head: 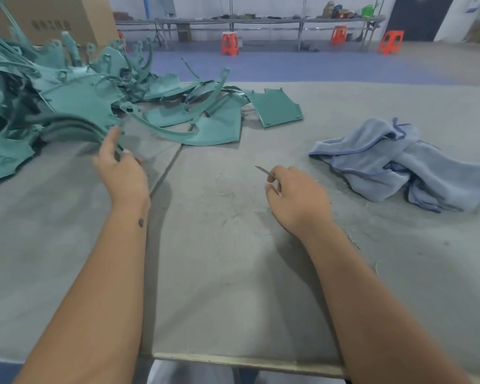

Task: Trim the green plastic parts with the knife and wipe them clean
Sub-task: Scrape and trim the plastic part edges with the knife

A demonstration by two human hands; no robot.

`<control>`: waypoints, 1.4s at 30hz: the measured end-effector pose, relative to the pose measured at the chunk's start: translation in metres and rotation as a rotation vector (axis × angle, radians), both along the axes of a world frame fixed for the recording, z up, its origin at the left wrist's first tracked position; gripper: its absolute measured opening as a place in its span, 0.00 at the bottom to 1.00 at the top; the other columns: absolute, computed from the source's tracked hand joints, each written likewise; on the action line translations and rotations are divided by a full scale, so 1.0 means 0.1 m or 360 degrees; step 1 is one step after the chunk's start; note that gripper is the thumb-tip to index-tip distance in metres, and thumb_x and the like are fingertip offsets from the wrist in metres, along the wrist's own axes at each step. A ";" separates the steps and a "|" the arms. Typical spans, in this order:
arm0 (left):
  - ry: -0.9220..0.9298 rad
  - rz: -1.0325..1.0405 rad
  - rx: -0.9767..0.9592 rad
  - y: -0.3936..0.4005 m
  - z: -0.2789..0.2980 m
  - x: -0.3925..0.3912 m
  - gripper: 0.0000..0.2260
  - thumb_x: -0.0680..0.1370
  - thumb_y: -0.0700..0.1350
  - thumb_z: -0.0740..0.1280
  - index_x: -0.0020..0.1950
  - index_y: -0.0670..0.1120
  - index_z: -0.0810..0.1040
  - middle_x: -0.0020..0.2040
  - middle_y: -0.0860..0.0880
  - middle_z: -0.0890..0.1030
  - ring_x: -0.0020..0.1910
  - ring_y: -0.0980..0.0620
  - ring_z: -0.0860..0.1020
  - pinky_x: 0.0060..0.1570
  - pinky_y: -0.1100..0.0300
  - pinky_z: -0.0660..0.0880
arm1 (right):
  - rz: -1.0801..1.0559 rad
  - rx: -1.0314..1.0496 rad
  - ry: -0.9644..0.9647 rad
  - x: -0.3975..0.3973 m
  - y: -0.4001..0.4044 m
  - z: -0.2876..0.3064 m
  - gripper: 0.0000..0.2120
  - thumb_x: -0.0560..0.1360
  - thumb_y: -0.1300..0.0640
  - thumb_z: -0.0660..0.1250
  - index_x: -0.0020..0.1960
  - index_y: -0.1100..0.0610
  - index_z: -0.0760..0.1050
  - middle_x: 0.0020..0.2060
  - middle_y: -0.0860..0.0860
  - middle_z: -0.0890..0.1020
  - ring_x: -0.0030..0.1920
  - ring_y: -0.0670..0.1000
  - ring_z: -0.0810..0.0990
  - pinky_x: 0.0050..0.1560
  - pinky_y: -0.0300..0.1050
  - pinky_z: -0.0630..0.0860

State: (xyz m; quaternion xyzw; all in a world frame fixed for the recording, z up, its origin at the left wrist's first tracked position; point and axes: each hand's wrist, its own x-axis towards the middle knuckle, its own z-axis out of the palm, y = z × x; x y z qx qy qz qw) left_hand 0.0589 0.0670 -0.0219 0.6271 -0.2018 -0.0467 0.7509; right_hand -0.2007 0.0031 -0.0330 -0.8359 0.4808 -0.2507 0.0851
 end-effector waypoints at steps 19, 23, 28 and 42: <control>-0.0419 0.0164 0.0786 -0.13 -0.05 -0.27 0.20 0.84 0.47 0.51 0.59 0.35 0.76 0.61 0.37 0.72 0.58 0.38 0.72 0.61 0.48 0.66 | -0.0159 0.0146 -0.0311 -0.13 -0.03 -0.04 0.15 0.80 0.61 0.54 0.62 0.57 0.74 0.58 0.55 0.75 0.58 0.56 0.73 0.55 0.49 0.68; -0.0609 0.0321 0.0541 -0.02 0.01 -0.26 0.17 0.84 0.49 0.50 0.56 0.40 0.73 0.50 0.41 0.78 0.50 0.40 0.76 0.51 0.48 0.71 | -0.0127 0.0144 -0.0394 -0.14 -0.06 -0.06 0.14 0.82 0.58 0.52 0.61 0.55 0.73 0.53 0.53 0.79 0.52 0.56 0.76 0.48 0.47 0.69; -0.1213 -0.0198 0.0405 0.03 0.00 -0.57 0.10 0.83 0.53 0.55 0.52 0.47 0.68 0.32 0.55 0.71 0.29 0.55 0.69 0.31 0.57 0.59 | -0.0083 0.0311 -0.0857 -0.12 -0.06 -0.05 0.08 0.81 0.51 0.56 0.52 0.47 0.75 0.38 0.43 0.76 0.40 0.45 0.75 0.41 0.43 0.71; -0.2133 -0.0987 0.0964 -0.11 -0.18 -1.14 0.07 0.81 0.54 0.58 0.49 0.52 0.70 0.34 0.56 0.69 0.36 0.51 0.70 0.30 0.57 0.60 | -0.0227 0.0795 -0.1679 -0.23 -0.17 0.01 0.05 0.75 0.61 0.67 0.44 0.52 0.75 0.25 0.41 0.75 0.23 0.38 0.70 0.31 0.38 0.66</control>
